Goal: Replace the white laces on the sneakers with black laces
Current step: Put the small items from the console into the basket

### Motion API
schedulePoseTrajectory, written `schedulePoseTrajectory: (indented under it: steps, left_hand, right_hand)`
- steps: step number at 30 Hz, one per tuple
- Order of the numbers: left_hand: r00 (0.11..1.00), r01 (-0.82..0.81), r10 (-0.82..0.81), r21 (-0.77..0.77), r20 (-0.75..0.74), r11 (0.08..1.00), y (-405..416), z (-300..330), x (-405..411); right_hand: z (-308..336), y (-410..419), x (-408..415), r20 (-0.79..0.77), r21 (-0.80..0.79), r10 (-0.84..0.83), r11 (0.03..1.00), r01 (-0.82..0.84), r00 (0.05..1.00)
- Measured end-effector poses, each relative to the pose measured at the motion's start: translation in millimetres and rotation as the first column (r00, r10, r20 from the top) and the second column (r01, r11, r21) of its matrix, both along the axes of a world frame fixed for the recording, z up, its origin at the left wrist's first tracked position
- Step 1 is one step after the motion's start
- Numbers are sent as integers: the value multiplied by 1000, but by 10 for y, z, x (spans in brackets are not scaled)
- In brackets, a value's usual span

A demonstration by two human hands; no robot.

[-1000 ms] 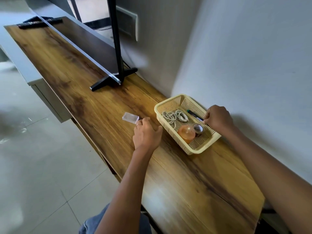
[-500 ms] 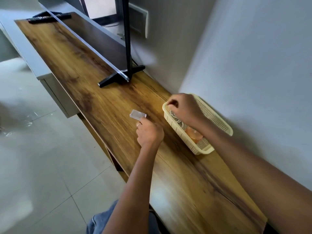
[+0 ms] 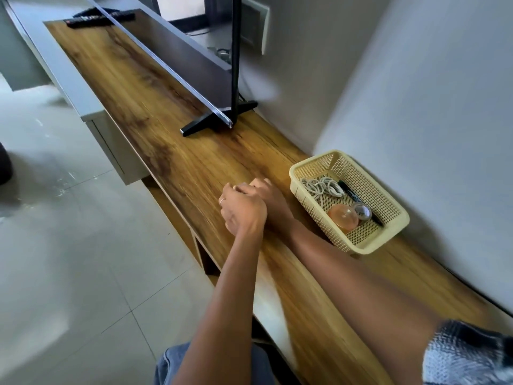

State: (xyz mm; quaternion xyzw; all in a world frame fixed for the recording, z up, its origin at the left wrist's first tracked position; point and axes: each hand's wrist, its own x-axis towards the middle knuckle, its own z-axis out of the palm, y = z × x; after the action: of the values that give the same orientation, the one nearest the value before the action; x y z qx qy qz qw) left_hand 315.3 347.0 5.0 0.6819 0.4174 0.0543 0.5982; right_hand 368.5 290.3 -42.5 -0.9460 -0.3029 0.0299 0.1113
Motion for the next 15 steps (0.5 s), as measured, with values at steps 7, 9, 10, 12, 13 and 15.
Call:
schedulePoseTrajectory:
  steps: [7, 9, 10, 12, 13, 15]
  left_hand:
    - [990, 42, -35, -45, 133, 998, -45, 22, -46]
    - [984, 40, -31, -50, 177, 998, -79, 49, -49]
    - [980, 43, -32, -49, 194, 998, -98, 53, -50]
    - [975, 76, -65, -40, 214, 996, -161, 66, -50]
    - [971, 107, -98, -29, 217, 994, -192, 69, -50]
    - [959, 193, -190, 6, 209, 981, -264, 85, -50]
  right_hand:
    - [307, -345, -229, -146, 218, -60, 972, 91, 987]
    - [536, -516, -301, -153, 352, -127, 920, 174, 980]
    - [652, -609, -331, -138, 393, -153, 898, 196, 979]
    - [872, -820, -377, -94, 466, -208, 855, 227, 974]
    - [958, -930, -387, -106, 496, -241, 828, 261, 965]
    - [1075, -1177, -383, -148, 500, -321, 792, 351, 935]
